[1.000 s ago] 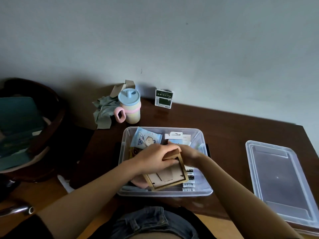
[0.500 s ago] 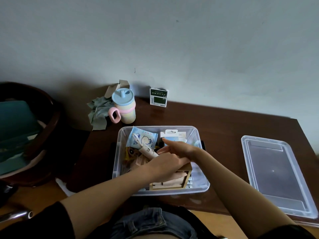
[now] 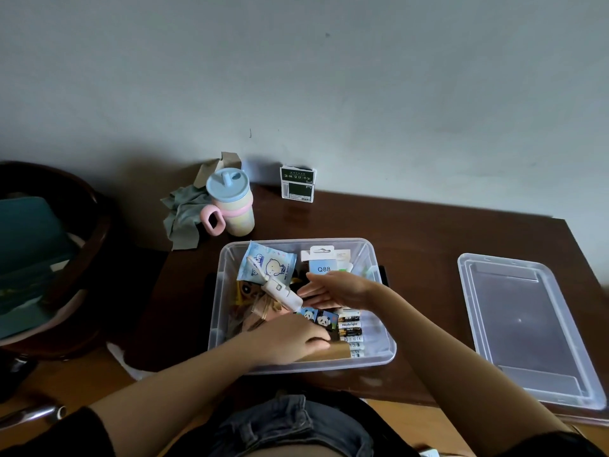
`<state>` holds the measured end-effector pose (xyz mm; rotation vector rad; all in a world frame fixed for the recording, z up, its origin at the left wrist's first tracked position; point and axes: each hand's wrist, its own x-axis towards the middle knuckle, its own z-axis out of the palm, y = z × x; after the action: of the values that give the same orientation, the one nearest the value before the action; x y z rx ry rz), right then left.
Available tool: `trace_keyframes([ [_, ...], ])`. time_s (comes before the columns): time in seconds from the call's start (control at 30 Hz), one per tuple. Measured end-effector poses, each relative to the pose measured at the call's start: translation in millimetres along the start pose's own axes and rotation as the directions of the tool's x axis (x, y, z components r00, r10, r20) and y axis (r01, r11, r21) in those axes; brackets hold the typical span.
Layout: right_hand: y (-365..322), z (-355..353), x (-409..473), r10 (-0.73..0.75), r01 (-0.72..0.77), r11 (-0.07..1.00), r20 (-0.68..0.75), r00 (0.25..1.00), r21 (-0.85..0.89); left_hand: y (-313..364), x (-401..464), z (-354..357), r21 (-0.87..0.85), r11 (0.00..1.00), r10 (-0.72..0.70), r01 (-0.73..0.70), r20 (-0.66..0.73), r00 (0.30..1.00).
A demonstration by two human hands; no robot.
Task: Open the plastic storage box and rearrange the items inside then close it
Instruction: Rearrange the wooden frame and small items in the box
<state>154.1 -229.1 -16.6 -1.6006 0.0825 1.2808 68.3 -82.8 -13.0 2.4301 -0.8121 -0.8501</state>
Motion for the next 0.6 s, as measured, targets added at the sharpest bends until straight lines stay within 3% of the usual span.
trace_keyframes([
  [0.17,6.6,-9.4,-11.6,-0.063,0.055,0.996,-0.127,0.990,-0.070,-2.7,-1.3,-16.1,-0.037,0.993,-0.102,0.113,0.231,0.968],
  [0.3,15.2,-19.8,-28.1,-0.035,-0.078,0.925,-0.288,0.957,-0.371,3.1,5.3,-24.6,-0.005,0.986,-0.156,0.166,0.314,0.936],
  [0.47,31.1,-7.3,-39.3,0.248,-0.280,0.749,-0.138,0.959,-0.601,10.4,8.7,-26.3,0.173,0.978,-0.172,0.114,0.369,0.913],
  [0.6,36.9,8.2,-34.0,0.291,-0.304,0.776,-0.114,0.950,-0.553,11.3,8.1,-21.0,0.246,0.967,-0.144,0.063,0.324,0.935],
])
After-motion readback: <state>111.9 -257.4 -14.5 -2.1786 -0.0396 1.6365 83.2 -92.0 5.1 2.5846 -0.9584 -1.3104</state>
